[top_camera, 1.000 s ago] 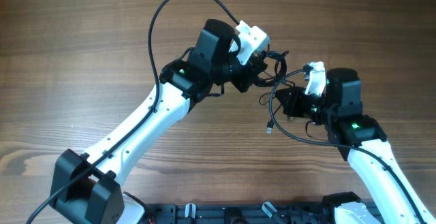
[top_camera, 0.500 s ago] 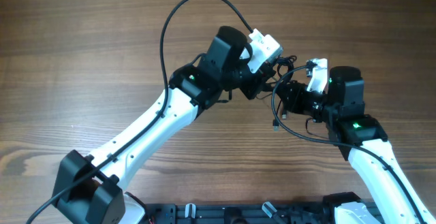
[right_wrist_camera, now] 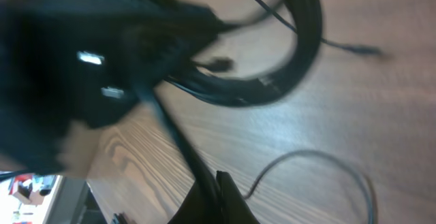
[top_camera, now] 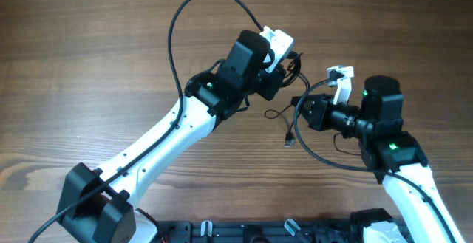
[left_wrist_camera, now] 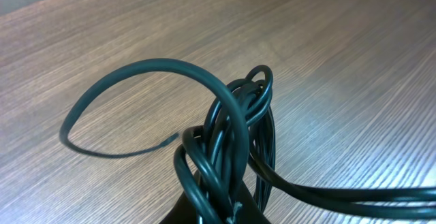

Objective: Untangle cables

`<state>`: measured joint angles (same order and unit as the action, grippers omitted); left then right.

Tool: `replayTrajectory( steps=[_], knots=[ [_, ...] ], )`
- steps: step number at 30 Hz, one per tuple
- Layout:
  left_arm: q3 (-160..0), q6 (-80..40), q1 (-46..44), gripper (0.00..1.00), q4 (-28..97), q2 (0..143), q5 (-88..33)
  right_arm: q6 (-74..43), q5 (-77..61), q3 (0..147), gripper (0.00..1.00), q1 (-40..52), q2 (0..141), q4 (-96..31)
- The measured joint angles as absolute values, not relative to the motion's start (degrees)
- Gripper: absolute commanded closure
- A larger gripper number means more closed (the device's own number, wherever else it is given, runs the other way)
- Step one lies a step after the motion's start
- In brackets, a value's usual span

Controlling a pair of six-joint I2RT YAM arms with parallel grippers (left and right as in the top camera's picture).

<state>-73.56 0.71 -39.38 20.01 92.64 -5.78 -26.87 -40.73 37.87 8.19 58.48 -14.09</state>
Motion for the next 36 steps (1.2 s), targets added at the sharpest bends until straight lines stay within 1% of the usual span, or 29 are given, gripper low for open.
replayTrajectory(
  steps=[5, 12, 20, 27, 31, 36],
  knots=[
    [-73.6, 0.6, -39.2, 0.96, 22.4, 92.6, -5.4, -27.9, -40.8, 37.9, 0.96, 8.2, 54.3, -9.4],
    [-73.6, -2.4, -38.7, 0.96, 21.8, 92.6, -5.7, -28.3, -35.7, 37.9, 0.96, 8.2, 52.9, -8.9],
    [-73.6, -8.6, -38.7, 0.96, 18.9, 92.6, -9.1, -27.8, -33.6, 37.9, 0.96, 8.2, 62.8, -12.8],
    [-73.6, -10.2, -38.6, 0.96, 19.0, 92.6, -9.5, -26.9, -29.3, 37.9, 0.96, 8.2, 69.9, -12.6],
    [-73.6, -10.2, -38.6, 0.96, 19.0, 92.6, -10.2, -26.9, -28.5, 37.9, 0.96, 8.2, 70.9, -10.8],
    [-73.6, -4.6, -38.9, 0.96, 19.8, 92.6, -16.8, -27.3, -29.6, 37.9, 0.96, 8.2, 71.0, -6.5]
  ],
)
